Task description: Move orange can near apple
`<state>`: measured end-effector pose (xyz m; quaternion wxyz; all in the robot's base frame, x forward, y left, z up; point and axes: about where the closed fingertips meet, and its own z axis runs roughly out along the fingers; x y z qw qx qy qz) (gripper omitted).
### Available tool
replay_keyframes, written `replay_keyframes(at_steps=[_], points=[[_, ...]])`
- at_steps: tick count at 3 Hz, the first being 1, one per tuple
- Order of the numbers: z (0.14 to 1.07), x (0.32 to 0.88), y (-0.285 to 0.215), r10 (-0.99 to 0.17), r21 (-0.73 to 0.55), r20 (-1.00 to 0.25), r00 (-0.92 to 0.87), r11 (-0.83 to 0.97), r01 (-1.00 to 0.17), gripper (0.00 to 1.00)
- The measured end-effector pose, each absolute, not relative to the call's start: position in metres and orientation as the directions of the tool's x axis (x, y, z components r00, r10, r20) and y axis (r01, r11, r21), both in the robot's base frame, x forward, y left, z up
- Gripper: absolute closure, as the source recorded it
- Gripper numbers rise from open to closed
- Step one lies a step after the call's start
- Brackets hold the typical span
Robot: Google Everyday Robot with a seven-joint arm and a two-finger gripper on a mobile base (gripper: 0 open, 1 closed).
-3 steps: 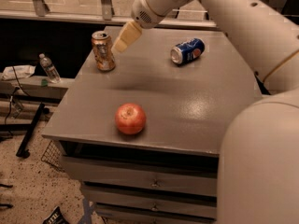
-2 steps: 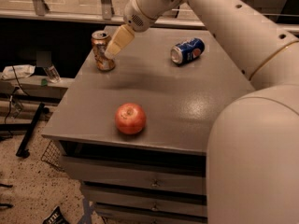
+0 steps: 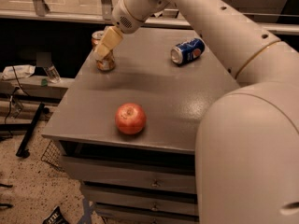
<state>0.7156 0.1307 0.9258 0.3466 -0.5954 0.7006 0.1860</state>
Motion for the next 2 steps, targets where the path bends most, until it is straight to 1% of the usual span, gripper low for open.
replay_keyframes(at_steps=[2], points=[[0.914, 0.7211, 0.149, -0.719, -0.122, -0.693, -0.055, 0.192, -0.974, 0.0]])
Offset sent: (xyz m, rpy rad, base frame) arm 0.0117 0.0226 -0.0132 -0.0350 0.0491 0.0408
